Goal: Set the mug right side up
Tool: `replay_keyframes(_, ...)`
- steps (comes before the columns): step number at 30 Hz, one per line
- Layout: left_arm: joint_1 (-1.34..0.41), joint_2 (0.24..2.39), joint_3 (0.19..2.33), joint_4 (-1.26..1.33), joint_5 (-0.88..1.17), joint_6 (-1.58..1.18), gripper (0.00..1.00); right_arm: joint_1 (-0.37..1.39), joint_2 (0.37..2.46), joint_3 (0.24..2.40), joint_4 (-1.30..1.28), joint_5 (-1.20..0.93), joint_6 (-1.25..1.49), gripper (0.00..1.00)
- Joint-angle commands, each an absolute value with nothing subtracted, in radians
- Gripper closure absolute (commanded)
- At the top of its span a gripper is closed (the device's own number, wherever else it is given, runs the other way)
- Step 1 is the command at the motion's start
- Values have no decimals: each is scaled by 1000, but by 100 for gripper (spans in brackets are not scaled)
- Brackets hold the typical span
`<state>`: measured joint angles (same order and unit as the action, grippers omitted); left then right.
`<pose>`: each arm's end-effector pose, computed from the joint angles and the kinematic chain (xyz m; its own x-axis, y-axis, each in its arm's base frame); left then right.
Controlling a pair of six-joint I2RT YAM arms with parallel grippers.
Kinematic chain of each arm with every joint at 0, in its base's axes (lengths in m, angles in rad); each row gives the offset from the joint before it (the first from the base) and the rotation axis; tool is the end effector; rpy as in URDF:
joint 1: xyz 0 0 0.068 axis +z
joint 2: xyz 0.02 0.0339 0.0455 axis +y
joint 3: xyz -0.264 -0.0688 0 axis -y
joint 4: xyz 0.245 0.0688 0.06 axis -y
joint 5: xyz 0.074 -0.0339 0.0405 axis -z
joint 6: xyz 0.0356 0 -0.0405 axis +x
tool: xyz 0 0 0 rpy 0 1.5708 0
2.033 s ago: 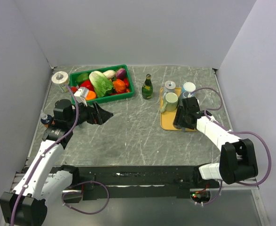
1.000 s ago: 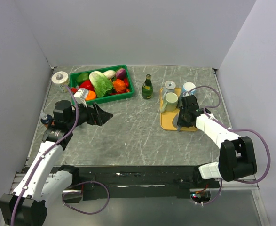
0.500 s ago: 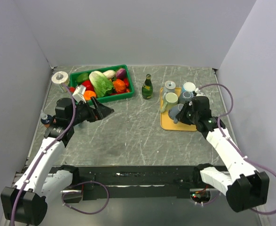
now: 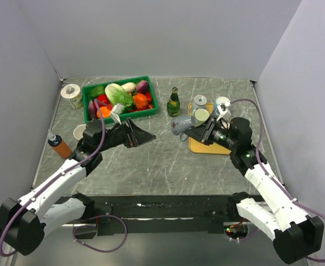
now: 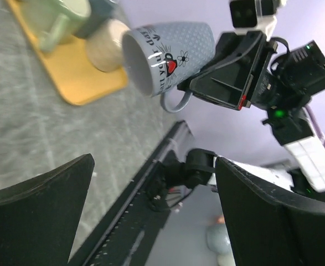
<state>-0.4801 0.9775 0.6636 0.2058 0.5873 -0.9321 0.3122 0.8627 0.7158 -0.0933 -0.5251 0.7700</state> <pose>0.1922 -0.1223 0.3026 -0.7580 -0.3588 -0.5447 0.4437 0.3285 -0.8338 0.1860 0.0788 0.3126 -0.6701 0.4167 -0.6143 -0.3659 0.5347 0.7618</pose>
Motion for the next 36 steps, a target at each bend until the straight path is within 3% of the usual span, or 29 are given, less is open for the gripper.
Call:
replay_keyframes(1, -555, 1000, 621, 510, 581, -1069, 4, 402, 828, 724, 227, -606, 887, 100)
replay_keyframes(9, -673, 1032, 623, 695, 514, -1144, 4, 538, 851, 718, 409, -580, 951, 100)
replay_keyframes(24, -745, 1069, 618, 907, 399, -1270, 1, 586, 848, 643, 626, -505, 1037, 100)
replay_keyframes(28, -750, 1071, 620, 919, 388, -1287, 12, 598, 848, 627, 660, -488, 1045, 100)
replay_keyframes(31, -752, 1066, 618, 923, 379, -1298, 25, 606, 853, 618, 678, -479, 1048, 100)
replay_keyframes(36, -753, 1049, 620, 913, 354, -1301, 35, 620, 864, 601, 719, -466, 1055, 100)
